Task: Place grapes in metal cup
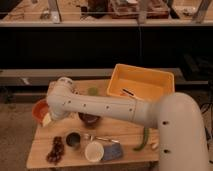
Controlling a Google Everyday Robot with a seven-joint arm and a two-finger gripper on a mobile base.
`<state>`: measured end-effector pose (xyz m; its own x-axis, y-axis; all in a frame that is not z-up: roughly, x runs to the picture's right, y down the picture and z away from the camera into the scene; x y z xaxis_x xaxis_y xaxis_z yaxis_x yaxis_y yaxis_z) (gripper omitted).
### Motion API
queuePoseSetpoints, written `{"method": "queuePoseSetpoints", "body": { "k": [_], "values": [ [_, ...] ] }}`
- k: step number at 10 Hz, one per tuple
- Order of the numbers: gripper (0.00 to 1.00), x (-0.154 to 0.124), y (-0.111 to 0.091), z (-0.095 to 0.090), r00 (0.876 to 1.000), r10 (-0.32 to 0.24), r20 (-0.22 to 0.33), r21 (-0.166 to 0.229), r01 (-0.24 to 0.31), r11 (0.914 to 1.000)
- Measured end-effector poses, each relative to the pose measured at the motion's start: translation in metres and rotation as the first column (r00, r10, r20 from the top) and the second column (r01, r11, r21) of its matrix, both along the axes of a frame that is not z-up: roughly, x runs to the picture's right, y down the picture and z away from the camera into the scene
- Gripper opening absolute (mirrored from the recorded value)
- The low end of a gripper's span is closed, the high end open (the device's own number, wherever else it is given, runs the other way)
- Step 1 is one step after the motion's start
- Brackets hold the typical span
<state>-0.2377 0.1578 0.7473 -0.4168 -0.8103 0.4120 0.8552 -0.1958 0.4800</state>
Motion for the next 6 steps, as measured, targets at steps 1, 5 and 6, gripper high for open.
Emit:
{"method": "queuePoseSetpoints", "body": {
  "k": [1, 5, 6],
  "values": [
    [0.80, 0.001, 0.011, 0.002, 1.000, -0.028, -0.006, 0.001, 0.028, 0.9996],
    [0.80, -0.014, 0.041, 0.006, 0.995, -0.105, -0.001, -0.024, 0.104, 0.9942],
    [0.80, -0.015, 0.045, 0.008, 0.993, -0.117, -0.003, -0.023, 0.117, 0.9929]
  ]
}}
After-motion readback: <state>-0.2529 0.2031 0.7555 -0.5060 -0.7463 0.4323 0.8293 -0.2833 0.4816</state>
